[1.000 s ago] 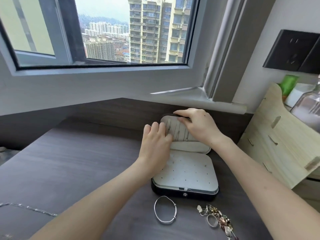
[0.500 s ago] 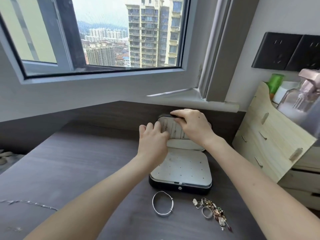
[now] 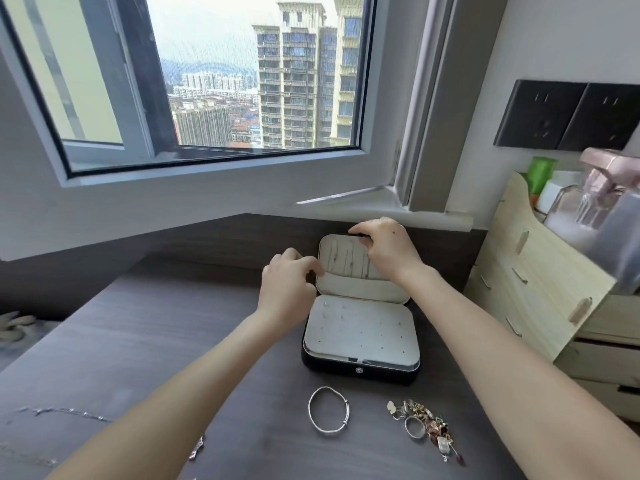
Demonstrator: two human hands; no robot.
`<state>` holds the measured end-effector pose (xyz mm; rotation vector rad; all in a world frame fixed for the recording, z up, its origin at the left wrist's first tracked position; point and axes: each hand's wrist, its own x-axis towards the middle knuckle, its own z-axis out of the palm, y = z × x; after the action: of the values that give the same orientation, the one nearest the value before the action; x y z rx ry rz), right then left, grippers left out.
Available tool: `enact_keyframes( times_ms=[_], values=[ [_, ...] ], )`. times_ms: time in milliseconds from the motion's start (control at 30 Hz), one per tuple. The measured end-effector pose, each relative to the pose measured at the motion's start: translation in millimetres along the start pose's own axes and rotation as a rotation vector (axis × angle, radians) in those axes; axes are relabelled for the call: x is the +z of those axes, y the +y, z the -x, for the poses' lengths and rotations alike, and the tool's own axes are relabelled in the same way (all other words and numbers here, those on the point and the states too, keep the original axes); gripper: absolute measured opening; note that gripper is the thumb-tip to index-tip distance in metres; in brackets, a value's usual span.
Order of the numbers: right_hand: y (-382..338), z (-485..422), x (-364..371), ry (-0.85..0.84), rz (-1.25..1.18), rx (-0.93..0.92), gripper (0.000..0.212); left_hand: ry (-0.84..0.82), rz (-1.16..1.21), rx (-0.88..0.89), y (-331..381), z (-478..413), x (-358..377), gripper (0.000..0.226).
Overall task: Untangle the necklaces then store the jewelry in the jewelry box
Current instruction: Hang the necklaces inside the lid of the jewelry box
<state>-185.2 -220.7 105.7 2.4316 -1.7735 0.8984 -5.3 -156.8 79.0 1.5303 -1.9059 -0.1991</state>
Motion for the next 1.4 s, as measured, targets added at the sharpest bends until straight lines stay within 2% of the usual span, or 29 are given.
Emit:
enact_keyframes(
  times_ms=[167,267,333,400,467,533,600,767,1000,1100,1167,1233,1333,1400],
  values=[
    [-0.6,-7.5,-4.9,0.086,0.169,-0.065,0.030,0.001,0.008,-0.055,-11.5,0.9,-6.7,0.048],
    [-11.7,-2.4,-8.1,0.207,0.284,-0.071,0.034,-0.027,0.023,-0.089,-18.0,3.2,-16.3,0.047],
    [-31.8,11.0,-7.9,0.258,0.276,-0.117,0.029,-0.045,0.035,-0.113,-24.0,8.1,-27.1,0.047],
    [-58.0,33.3,-2.2,0.258,0.190,-0.216,0.015,-0.071,0.042,-0.150,-32.4,16.9,-40.6,0.046],
    [-88.7,64.8,5.6,0.018,0.029,-0.295,0.005,-0.114,0.033,-0.189,-43.7,29.2,-55.3,0.044],
    [-117.2,99.9,13.1,-0.328,-0.135,-0.300,0.009,-0.169,0.026,-0.221,-55.7,45.4,-71.9,0.038],
    [-144.7,130.4,25.0,-0.476,-0.144,-0.291,0.017,-0.232,0.057,-0.253,-67.3,64.3,-88.5,0.032],
    [-184.9,159.3,58.6,-0.504,-0.123,-0.026,0.036,-0.311,0.094,-0.290,-87.4,108.3,-114.5,0.033],
    [-206.1,159.3,78.5,-0.546,-0.014,0.078,0.025,-0.432,0.115,-0.305,-93.7,141.0,-119.4,0.014],
    [-209.7,156.1,73.9,-0.558,-0.026,0.076,0.025,-0.493,0.081,-0.285,-93.6,147.3,-116.2,0.024],
    [-210.1,154.3,66.9,-0.545,-0.113,0.069,0.018,-0.502,0.086,-0.255,-90.9,150.1,-113.7,0.020],
    [-210.5,152.0,53.7,-0.524,-0.215,0.061,0.009,-0.457,0.180,-0.263,-88.2,149.7,-110.6,0.004],
    [-213.0,146.0,27.3,-0.457,-0.316,0.011,0.006,-0.391,0.383,-0.294,-83.4,145.5,-106.0,0.014],
    [-216.6,140.1,6.6,-0.415,-0.376,-0.019,0.007,-0.357,0.467,-0.312,-80.0,141.7,-103.8,0.008]
  ],
)
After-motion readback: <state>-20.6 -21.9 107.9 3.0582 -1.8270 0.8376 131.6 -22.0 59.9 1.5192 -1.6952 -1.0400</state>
